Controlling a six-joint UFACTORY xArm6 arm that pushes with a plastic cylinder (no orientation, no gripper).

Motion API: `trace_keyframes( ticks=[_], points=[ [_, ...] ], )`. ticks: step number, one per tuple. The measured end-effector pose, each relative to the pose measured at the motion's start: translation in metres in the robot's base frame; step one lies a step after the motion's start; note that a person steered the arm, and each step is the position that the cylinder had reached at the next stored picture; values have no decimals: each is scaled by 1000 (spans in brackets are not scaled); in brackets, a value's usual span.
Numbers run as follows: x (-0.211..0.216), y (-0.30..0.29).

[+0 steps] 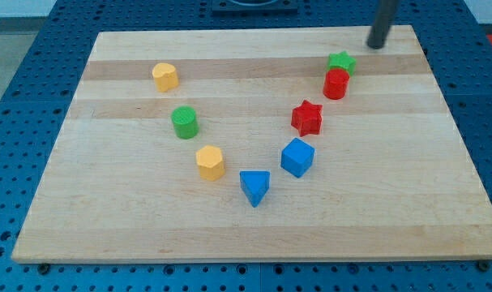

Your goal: Move the green star to the top right of the red circle

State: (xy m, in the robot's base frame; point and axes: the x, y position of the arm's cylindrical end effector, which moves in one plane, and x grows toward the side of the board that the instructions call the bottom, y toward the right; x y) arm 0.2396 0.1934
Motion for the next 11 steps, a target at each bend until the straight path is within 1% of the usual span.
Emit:
trace_keyframes(
  ticks=[1,2,6,8,9,10,11],
  points=[
    [14,-65],
    [37,-67],
    [40,-52],
    [40,-24],
    [60,7],
    [79,5],
    [51,-6]
  ],
)
